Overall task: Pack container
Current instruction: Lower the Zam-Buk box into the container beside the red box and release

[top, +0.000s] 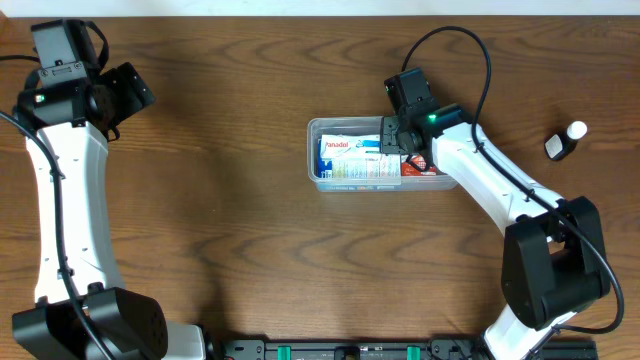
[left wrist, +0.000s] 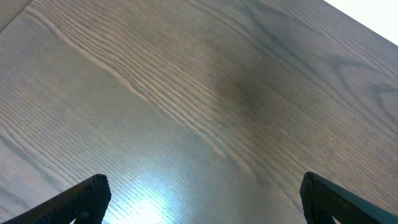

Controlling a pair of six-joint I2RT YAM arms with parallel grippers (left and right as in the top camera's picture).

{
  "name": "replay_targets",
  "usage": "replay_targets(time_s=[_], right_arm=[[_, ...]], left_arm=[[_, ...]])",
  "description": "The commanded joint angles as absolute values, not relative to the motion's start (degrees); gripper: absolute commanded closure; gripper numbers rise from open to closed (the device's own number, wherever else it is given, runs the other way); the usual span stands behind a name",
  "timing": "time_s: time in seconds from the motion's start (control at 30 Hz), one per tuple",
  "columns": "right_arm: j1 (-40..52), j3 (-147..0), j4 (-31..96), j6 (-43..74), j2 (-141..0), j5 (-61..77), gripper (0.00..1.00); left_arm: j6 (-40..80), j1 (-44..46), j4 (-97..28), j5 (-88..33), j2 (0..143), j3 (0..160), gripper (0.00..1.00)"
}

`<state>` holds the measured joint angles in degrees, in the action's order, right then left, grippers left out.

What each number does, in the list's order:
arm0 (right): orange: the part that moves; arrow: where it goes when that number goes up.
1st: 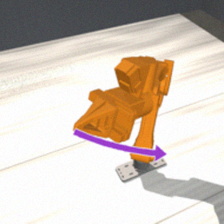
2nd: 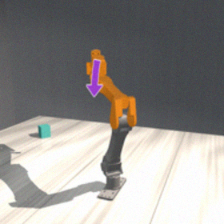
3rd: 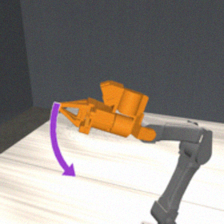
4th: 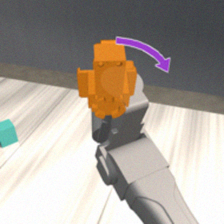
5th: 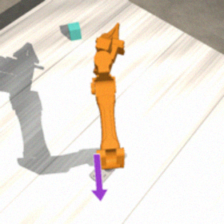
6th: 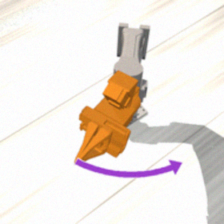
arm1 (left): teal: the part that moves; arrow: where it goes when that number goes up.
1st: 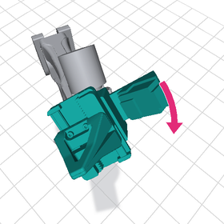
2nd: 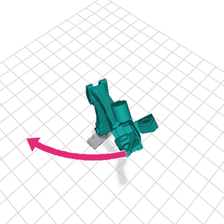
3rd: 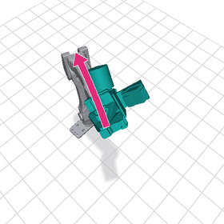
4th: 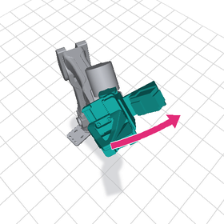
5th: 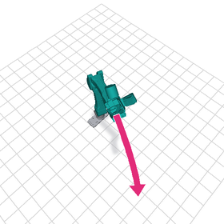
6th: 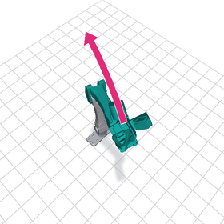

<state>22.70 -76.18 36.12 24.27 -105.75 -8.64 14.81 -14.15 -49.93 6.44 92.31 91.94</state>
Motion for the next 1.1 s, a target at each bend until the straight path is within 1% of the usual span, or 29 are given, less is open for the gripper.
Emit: replay_targets(time_s=[0.0,0.03,0.13,0.5,0.57,0.67,0.7,0.8,0.87,0.9,1.07], right_arm=[[22.5,-77.1,35.9,23.6,-106.6,-8.6,0.32],[22.5,-77.1,35.8,23.5,-106.6,-8.0,0.30],[22.5,-77.1,35.5,23.6,-106.6,-6.6,0.30],[22.0,-77.1,35.1,23.5,-106.6,-6.8,0.30],[21.3,-77.2,35.3,23.5,-106.3,-5.7,0.32],[20.5,-77.2,35.8,23.5,-105.4,-4.5,0.39],[20.2,-77.2,36.2,23.5,-104.9,-4.4,0.43],[19.3,-77.2,37.5,23.5,-103.7,-4.5,0.71],[18.6,-77.2,38.3,23.5,-103.1,-4.5,0.95],[18.3,-77.2,38.5,23.5,-103.0,-4.5,0.99],[17.2,-77.0,39.6,21.5,-103.7,-5.1,0.99]], left_arm=[[14.5,-14.3,-50.1,7.3,92.4,92.2,0.02],[14.5,-14.3,-50.1,7.3,92.4,92.2,0.02],[14.5,-14.3,-50.1,7.3,92.4,92.2,0.02],[14.5,-14.3,-50.1,7.3,92.4,92.2,0.02],[14.5,-14.3,-50.1,7.3,92.4,92.2,0.02],[14.5,-14.3,-50.1,7.3,92.4,92.2,0.02],[14.5,-14.3,-50.1,7.3,92.4,92.2,0.02],[14.5,-14.3,-50.1,7.3,92.4,92.2,0.02],[14.5,-14.3,-50.1,7.3,92.4,92.2,0.02],[14.5,-14.3,-50.1,7.3,92.4,92.2,0.02],[14.5,-14.3,-50.1,7.3,92.4,92.2,0.02]])
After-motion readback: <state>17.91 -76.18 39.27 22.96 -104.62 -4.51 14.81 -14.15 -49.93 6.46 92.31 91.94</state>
